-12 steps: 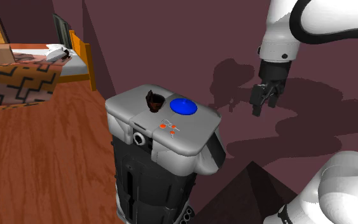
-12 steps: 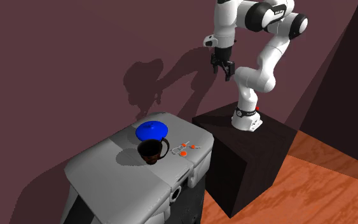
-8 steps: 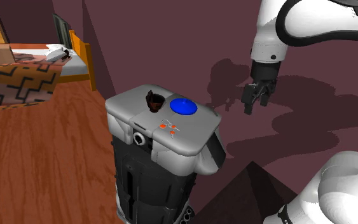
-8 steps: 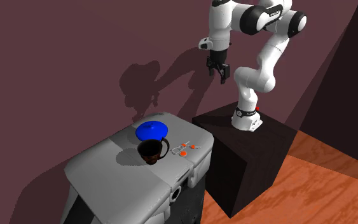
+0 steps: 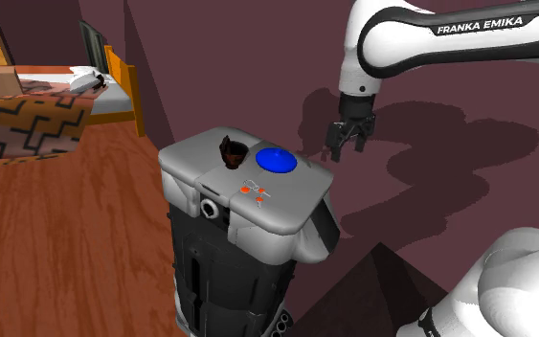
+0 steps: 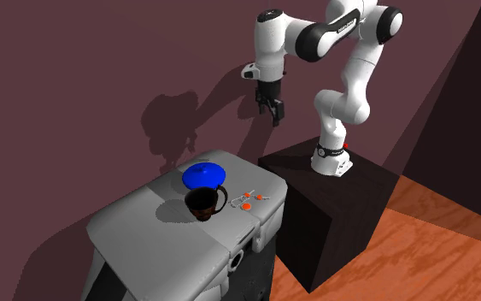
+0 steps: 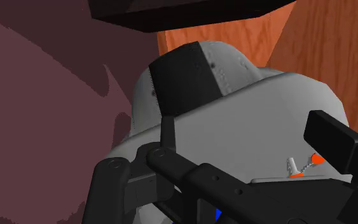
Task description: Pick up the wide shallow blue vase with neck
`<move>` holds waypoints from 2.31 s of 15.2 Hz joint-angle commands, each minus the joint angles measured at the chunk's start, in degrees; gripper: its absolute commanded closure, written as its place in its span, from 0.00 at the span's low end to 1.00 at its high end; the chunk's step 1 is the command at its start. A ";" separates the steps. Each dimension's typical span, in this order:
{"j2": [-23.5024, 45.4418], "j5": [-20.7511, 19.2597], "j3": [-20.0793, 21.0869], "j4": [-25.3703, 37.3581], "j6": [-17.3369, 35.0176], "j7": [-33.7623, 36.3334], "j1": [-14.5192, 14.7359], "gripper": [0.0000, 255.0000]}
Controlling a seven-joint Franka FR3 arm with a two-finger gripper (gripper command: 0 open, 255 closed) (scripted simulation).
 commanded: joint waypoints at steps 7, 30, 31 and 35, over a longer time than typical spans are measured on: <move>16.63 -0.54 -0.31 11.31 7.58 0.67 -0.57 0.00; 48.88 -0.88 -1.17 40.97 14.06 0.90 -1.33 0.00; 48.89 -0.88 -1.17 40.99 14.06 0.90 -1.33 0.00; 48.92 -0.88 -1.17 41.05 14.02 0.89 -1.34 1.00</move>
